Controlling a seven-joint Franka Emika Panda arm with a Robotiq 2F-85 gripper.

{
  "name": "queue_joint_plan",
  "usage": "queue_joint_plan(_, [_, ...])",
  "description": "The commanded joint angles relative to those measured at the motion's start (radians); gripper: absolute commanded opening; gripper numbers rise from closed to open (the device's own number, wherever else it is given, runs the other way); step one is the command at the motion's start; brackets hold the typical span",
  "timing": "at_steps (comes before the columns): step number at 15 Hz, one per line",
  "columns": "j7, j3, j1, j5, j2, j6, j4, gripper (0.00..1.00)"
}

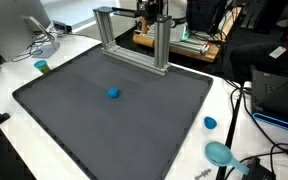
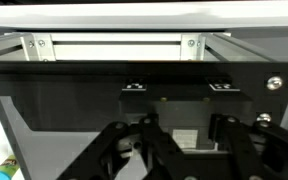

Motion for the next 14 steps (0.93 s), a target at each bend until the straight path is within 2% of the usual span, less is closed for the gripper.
queue_joint_plan(1, [-0.021, -0.013, 0.028, 0.027, 0.005, -0.039, -0.005, 0.22])
queue_joint_plan(6, [-0.054, -0.026, 0.039, 0.028, 0.056, -0.026, 0.066, 0.22])
queue_joint_plan(10, [-0.045, 0.006, 0.038, 0.007, 0.16, -0.025, 0.167, 0.22])
queue_joint_plan(14, [0.024, 0.048, 0.019, -0.025, 0.299, -0.018, 0.284, 0.22])
